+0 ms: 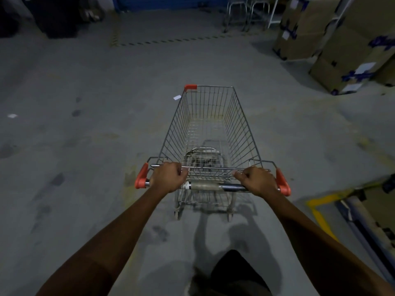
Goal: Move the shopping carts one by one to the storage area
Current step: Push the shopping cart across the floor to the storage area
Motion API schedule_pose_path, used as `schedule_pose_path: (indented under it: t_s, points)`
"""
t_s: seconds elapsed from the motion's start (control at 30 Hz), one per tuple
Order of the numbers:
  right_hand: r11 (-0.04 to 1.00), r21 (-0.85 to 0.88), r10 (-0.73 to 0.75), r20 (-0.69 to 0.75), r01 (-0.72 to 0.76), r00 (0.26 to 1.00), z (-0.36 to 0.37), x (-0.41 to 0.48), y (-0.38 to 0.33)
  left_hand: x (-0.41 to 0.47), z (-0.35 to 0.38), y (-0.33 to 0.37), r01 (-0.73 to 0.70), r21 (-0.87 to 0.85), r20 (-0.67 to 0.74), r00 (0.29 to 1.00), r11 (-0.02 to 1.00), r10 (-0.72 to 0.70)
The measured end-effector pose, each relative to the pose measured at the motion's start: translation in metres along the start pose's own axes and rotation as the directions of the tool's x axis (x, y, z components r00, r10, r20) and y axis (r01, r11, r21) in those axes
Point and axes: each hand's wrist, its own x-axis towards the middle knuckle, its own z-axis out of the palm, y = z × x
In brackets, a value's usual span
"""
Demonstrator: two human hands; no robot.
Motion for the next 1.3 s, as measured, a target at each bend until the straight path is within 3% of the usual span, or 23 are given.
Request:
schedule_pose_path:
  t_s: [0.2, 0.47, 0.63, 0.9, 1.13, 1.23, 1.3]
  points:
    - [0.999, -0.014, -0.036, -0.067, 0.035, 0.997, -0.025, 0.138, 0.009, 0.147, -0.001, 0.004, -0.021, 0.023, -0.033, 0.999, 1.0, 0.022]
    - [0.996, -0.001, -0.087, -0.083, 0.087, 0.993, -0.074, 0.348, 0.029, 0.366, 0.0, 0.021, 0.003, 0.021, 0.028, 1.0, 1.0, -0.003]
    - [0.98, -0.123, -0.167, -0.073, 0.158, 0.983, -0.101, 0.466, 0.029, 0.49, 0.002, 0.015, 0.049, 0.066, 0.069, 0.996, 0.997, -0.054]
    - [0.978, -0.166, -0.148, -0.134, 0.125, 0.98, -0.126, 0.647, 0.015, 0.669, 0.003, -0.008, 0.044, 0.166, 0.092, 0.994, 0.985, -0.06]
    - [0.974, -0.074, -0.214, -0.017, 0.212, 0.977, -0.157, 0.836, 0.005, 0.834, -0.005, -0.02, -0.046, 0.189, -0.031, 0.998, 0.981, 0.052]
    - [0.983, -0.049, -0.167, 0.142, 0.175, 0.976, -0.169, 0.91, -0.004, 0.911, -0.008, -0.031, -0.093, 0.184, 0.01, 0.996, 0.979, 0.093]
    - [0.987, -0.073, -0.131, 0.166, 0.145, 0.977, -0.179, 0.96, -0.011, 0.963, -0.011, -0.038, -0.11, 0.185, 0.04, 0.994, 0.976, 0.105]
